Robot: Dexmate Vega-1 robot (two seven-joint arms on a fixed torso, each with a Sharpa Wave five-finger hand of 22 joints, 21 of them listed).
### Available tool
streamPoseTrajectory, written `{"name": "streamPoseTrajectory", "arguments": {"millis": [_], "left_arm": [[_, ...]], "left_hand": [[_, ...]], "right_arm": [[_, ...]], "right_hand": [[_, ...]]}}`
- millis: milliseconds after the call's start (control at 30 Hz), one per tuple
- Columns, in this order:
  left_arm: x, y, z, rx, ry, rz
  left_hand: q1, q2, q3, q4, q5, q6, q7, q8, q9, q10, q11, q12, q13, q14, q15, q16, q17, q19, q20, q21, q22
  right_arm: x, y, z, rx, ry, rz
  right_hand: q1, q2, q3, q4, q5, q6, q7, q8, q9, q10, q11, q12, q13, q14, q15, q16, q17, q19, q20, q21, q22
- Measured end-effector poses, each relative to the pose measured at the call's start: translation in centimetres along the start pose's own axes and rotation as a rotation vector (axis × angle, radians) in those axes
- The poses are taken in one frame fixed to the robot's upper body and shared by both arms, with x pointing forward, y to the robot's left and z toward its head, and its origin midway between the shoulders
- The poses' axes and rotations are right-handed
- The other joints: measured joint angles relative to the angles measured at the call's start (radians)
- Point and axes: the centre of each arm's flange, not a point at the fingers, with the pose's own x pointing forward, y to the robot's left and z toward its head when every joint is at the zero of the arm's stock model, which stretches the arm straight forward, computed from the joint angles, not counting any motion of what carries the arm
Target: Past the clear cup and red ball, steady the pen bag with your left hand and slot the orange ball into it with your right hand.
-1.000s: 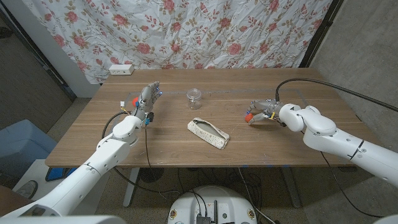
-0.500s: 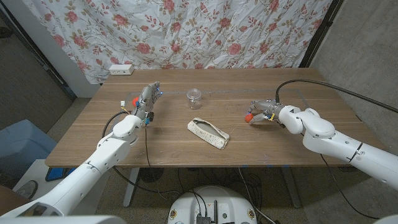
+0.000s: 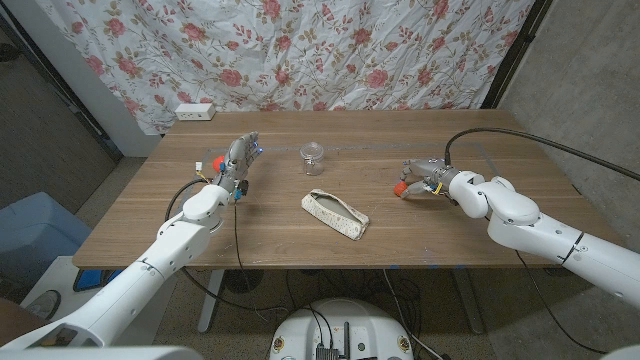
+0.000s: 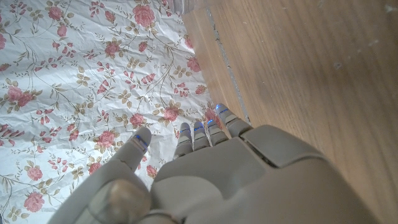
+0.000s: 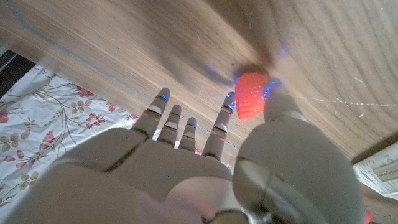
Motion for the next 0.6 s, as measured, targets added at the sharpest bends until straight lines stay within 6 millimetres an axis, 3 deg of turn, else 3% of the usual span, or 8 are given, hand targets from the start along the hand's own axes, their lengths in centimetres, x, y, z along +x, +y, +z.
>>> {"name": "streamPoseTrajectory", "arguments": {"millis": [600], "left_arm": [[-0.01,-0.09,0.43,0.016,0.004,-0.021]], "left_hand": [[0.000,0.000,0.000,0.000,0.000,0.005,-0.005,0.000,0.000,0.000,0.000,0.000,0.000,0.000,0.000,0.000,0.000,0.000,0.000,0.000,0.000]], "right_arm": [[-0.25,-0.06,-0.08,0.016,-0.007,-0.032]], "right_hand": [[0.013,0.013,0.004,0.004,0.000,0.062,-0.001,0.034,0.009,0.025,-0.007,0.000,-0.003,0.014,-0.014,0.000,0.004,0.009,-0.009,0.000,0.000]]}}
